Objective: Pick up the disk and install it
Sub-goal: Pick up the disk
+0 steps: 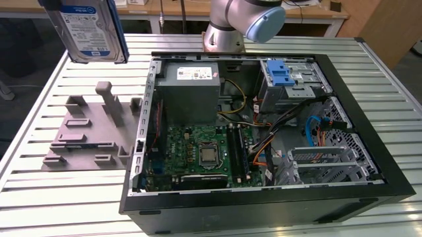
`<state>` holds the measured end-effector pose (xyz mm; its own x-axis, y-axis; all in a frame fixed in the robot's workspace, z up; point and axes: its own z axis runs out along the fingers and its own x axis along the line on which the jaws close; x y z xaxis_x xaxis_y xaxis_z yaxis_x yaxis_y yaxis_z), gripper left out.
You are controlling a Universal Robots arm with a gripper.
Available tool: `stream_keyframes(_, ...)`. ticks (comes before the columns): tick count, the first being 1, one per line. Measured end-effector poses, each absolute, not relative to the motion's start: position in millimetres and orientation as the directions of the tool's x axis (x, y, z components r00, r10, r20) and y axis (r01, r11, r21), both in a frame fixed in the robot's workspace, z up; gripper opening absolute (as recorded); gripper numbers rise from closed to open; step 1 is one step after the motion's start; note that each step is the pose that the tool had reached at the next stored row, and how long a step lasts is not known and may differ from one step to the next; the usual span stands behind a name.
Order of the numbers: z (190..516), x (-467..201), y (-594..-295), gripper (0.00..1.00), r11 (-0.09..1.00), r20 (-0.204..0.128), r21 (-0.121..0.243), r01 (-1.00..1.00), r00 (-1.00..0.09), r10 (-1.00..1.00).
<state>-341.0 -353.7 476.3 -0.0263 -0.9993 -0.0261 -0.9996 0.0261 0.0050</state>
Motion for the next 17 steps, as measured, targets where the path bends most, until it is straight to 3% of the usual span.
stream_keyframes(17, 476.4, -319.4, -370.5, 0.36, 0.026, -0.026, 0.005, -1.000, -0.026, -0.999)
